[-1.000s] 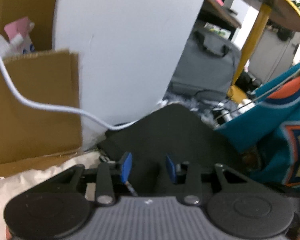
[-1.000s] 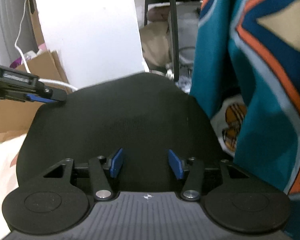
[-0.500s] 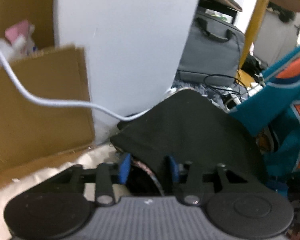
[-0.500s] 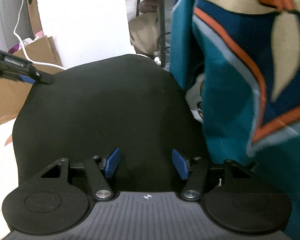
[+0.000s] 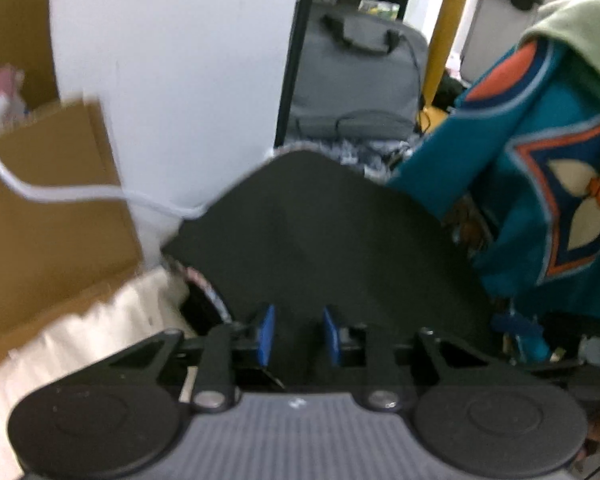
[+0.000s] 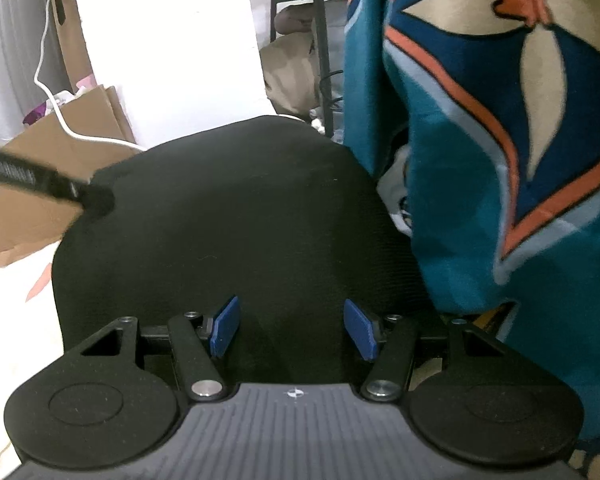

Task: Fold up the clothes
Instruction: 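Lower the folded black cloth onto the leopard pillow and open both grippers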

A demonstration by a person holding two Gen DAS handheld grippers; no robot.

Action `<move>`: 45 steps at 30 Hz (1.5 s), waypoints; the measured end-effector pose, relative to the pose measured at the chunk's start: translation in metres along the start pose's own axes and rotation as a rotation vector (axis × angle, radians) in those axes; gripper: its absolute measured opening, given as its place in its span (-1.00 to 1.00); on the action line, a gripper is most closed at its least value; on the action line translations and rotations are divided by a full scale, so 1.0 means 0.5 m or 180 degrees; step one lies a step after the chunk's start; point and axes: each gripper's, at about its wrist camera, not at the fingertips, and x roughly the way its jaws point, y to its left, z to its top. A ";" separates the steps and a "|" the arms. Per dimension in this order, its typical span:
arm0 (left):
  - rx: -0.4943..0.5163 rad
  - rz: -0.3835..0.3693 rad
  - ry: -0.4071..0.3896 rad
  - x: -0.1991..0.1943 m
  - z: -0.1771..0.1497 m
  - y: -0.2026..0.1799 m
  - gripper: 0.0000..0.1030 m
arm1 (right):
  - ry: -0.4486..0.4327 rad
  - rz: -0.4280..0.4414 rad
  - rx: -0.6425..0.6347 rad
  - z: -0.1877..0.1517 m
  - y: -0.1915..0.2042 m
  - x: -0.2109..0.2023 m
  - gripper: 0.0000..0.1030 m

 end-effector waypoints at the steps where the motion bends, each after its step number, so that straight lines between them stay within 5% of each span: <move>1: 0.0012 0.0023 -0.0008 0.008 -0.009 0.002 -0.45 | 0.0004 0.0005 0.0002 0.002 0.003 0.005 0.24; 13: -0.0050 -0.0053 0.0003 0.046 -0.063 0.048 -0.47 | 0.0273 0.0029 -0.0165 -0.026 0.010 0.028 0.25; 19: 0.0066 -0.0023 -0.0163 -0.008 -0.044 0.005 -0.52 | 0.0288 0.0015 -0.0209 -0.021 0.020 0.010 0.25; 24: -0.0013 -0.0262 -0.0247 -0.019 -0.056 -0.034 -0.43 | 0.0315 0.0068 -0.0237 -0.021 0.038 0.012 0.25; 37: -0.0064 0.0117 0.0232 -0.002 -0.135 -0.047 -0.30 | 0.0443 0.0083 -0.0053 -0.041 0.051 -0.023 0.31; 41: -0.0207 0.0189 0.0345 -0.038 -0.143 -0.041 -0.07 | 0.0529 0.0070 0.0018 -0.039 0.050 -0.039 0.54; 43: -0.0289 0.0211 0.0373 -0.062 -0.144 -0.039 0.46 | 0.0545 0.0072 0.0019 -0.032 0.053 -0.050 0.72; 45: -0.0304 0.0293 0.0351 -0.083 -0.143 -0.040 0.75 | 0.0546 0.0080 0.0024 -0.022 0.055 -0.062 0.85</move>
